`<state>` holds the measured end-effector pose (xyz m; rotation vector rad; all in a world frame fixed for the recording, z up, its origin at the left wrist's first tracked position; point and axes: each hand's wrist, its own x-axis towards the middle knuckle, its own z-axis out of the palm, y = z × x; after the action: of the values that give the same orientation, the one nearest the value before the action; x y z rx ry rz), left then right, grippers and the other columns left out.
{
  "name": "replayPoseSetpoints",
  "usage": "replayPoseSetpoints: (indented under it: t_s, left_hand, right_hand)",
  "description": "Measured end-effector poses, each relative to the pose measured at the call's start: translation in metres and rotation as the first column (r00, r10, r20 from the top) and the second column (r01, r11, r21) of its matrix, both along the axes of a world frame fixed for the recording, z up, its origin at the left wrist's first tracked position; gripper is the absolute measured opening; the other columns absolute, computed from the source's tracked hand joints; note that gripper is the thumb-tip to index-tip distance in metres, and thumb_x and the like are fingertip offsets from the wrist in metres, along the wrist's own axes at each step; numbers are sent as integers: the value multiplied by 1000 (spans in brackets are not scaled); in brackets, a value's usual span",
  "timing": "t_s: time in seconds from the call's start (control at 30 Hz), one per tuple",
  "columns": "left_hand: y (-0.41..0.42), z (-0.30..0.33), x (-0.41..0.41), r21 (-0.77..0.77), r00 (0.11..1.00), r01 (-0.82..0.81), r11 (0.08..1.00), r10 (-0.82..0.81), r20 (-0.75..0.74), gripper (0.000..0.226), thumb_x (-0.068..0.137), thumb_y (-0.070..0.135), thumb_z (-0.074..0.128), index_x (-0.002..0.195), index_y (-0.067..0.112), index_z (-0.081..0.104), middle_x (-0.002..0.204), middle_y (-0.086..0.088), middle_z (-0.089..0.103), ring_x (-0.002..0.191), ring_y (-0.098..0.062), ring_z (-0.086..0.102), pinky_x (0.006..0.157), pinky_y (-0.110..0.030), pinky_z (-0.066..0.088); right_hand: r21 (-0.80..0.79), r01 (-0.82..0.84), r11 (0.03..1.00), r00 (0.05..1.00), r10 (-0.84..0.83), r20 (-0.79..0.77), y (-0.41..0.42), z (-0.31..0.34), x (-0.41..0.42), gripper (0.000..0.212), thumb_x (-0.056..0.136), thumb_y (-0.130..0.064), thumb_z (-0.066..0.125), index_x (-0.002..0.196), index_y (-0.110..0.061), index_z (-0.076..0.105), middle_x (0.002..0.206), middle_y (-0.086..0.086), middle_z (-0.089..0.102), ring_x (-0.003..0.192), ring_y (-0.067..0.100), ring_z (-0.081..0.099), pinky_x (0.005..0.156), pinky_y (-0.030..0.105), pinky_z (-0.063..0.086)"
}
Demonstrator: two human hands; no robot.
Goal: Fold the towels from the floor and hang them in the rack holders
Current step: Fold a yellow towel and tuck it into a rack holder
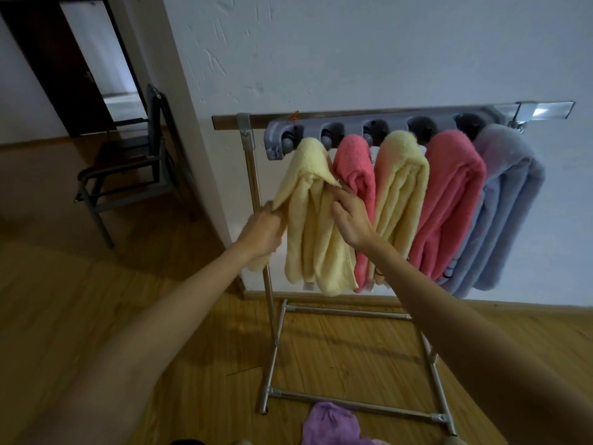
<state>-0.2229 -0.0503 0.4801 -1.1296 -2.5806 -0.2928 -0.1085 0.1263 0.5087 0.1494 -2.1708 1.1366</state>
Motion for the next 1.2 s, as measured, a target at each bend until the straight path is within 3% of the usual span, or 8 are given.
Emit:
replayPoseSetpoints:
  t_s: [0.07,0.13,0.3,0.37,0.6,0.8,1.07,1.2]
  left_hand:
    - [5,-5,6,115,931,146,983,-176,321,29,89,15,60,117,9,63,126,-9,54,113,-23,54,97,-31,46]
    - [9,-10,13,279,840,45,959,-187,509,19,84,15,65,102,12,71,115,-4,63,105,-18,60,94,-29,49]
    - [17,-10,24,707,626,-379,597,-397,671,4,80,7,64,84,7,62,85,-10,69,92,-30,69,79,-32,58]
    - [24,-8,28,737,587,-453,502,-454,670,26,77,16,69,92,10,48,90,-15,67,92,-34,68,74,-30,59]
    - [48,-6,31,542,864,-204,815,-110,491,68,68,58,70,120,19,50,103,5,65,91,-12,62,74,-25,50]
    - [64,-6,39,531,934,-247,810,52,355,66,73,59,67,115,10,56,95,-5,69,86,-25,66,68,-28,50]
    - [51,-21,25,506,919,-329,798,146,367,34,85,29,66,102,1,60,95,-16,68,86,-34,65,71,-44,55]
    - [38,-17,15,500,938,-311,808,177,298,24,86,21,65,99,2,62,93,-14,68,84,-31,65,67,-38,54]
  right_hand:
    - [19,5,1000,1000,-5,2,3,1,-1,20,81,-9,38,70,5,48,68,14,47,61,22,42,58,38,34]
    - [73,33,997,999,-33,-1,8,0,-3,17,83,-8,43,73,2,51,64,5,47,56,11,41,53,32,34]
    - [232,190,954,977,-162,-137,16,-6,-4,16,82,0,63,98,-2,66,82,3,65,72,11,57,65,15,41]
    - [266,208,941,974,-175,-143,18,-7,-3,26,84,0,60,109,-3,65,97,8,68,86,18,62,74,20,46]
    - [529,239,814,970,-231,-83,26,-11,17,32,93,-10,45,124,-13,52,114,12,52,82,30,59,63,42,51]
    - [492,255,833,962,-271,-39,26,-14,15,26,95,-7,47,118,-6,59,120,15,49,91,34,59,75,47,51]
    - [136,321,937,947,-317,-49,3,-39,11,44,82,-18,69,119,-17,45,117,0,44,90,-11,31,76,15,37]
    - [-225,295,929,950,-311,-39,-30,-51,14,51,84,-16,65,118,-32,31,103,-12,54,79,-6,54,64,4,45]
